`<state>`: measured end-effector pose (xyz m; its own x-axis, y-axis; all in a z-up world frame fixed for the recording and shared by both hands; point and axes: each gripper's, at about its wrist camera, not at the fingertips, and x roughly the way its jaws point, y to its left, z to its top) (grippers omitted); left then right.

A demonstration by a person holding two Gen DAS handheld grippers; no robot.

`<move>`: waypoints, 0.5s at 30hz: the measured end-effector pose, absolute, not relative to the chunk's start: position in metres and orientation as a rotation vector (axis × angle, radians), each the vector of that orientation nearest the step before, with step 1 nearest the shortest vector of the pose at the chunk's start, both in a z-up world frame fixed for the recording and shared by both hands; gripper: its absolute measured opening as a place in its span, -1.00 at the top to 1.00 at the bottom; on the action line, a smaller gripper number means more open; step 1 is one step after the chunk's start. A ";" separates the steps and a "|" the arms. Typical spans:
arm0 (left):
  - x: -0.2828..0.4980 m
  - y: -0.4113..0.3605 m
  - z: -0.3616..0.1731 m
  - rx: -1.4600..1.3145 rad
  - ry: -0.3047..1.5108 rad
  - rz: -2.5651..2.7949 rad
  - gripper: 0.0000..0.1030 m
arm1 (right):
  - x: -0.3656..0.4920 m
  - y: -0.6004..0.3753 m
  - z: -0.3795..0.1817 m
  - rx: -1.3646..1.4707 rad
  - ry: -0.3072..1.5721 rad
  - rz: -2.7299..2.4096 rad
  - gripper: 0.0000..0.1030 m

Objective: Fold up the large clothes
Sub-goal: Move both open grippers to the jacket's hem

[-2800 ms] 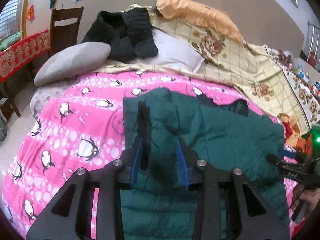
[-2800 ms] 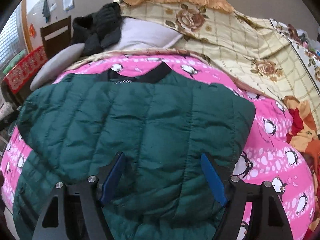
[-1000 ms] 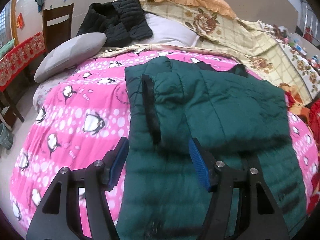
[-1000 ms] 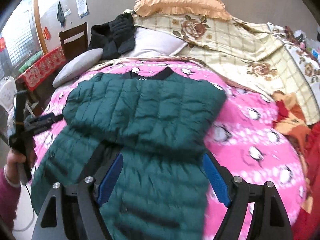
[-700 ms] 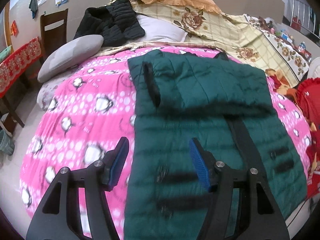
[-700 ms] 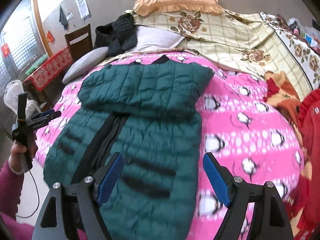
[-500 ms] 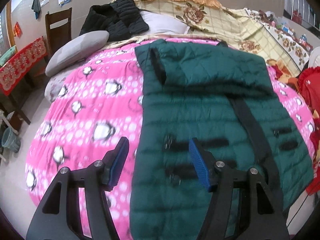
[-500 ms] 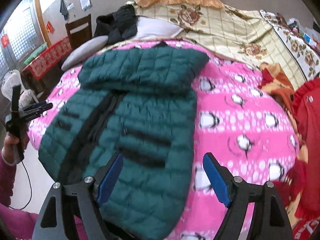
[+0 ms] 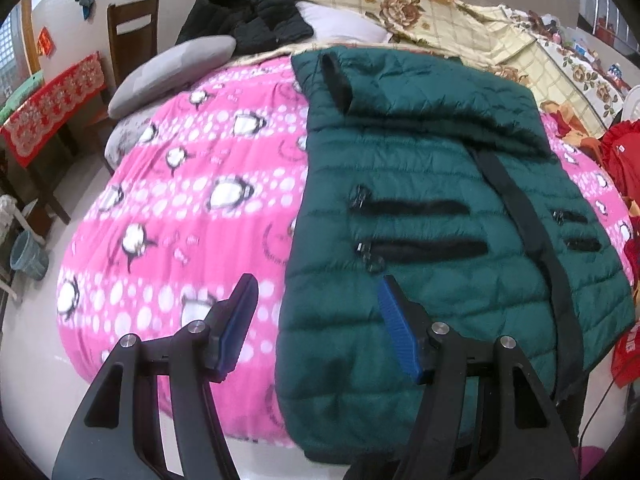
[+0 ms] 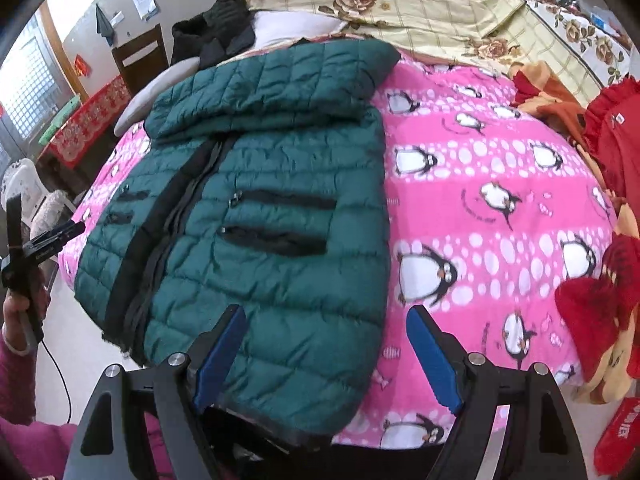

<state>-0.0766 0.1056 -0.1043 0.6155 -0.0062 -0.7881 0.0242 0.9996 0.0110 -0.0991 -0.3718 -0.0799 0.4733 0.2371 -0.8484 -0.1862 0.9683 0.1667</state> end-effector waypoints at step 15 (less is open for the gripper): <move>-0.102 0.151 -0.141 -0.169 1.031 -0.042 -0.21 | -0.112 -0.380 -0.116 0.126 1.137 0.302 -0.70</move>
